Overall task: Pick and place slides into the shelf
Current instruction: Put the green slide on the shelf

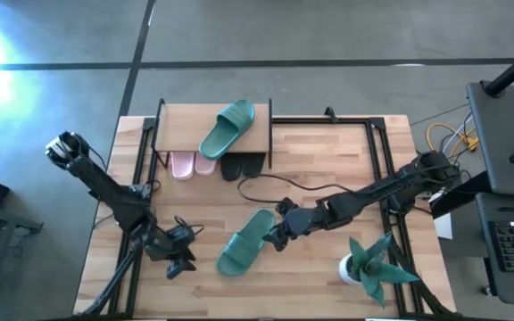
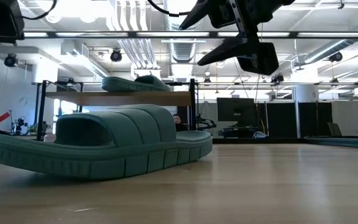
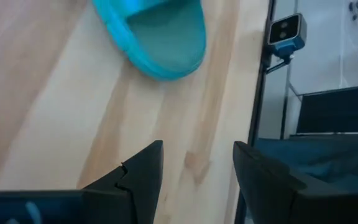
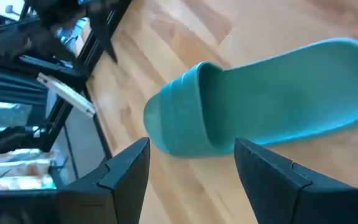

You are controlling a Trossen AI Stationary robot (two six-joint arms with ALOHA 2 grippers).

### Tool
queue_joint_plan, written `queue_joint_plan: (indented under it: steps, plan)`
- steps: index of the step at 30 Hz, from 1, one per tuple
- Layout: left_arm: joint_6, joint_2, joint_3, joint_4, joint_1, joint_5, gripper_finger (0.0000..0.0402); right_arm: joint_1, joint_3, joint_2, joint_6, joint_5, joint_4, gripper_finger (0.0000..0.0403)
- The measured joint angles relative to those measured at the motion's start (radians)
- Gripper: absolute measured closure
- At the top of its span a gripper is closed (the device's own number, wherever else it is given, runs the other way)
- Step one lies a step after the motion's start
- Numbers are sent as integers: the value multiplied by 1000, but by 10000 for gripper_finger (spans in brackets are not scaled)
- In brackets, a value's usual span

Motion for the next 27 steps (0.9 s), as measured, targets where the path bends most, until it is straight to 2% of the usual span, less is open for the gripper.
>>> queue_joint_plan:
  steps: [6, 16, 22, 27]
  plan:
    - [-26, 186, 2, 225, 1, -4, 222, -11, 0, 0, -19, 56, -5, 179]
    - [12, 421, 43, 539, 18, -190, 222, -10, 0, 0, -33, 39, -15, 179]
    - [11, 551, 100, 585, 79, -247, 222, -8, 0, 0, -24, -18, -28, 179]
    - [-23, 599, 152, 518, 119, -170, 222, -6, 0, 0, -22, -58, -31, 179]
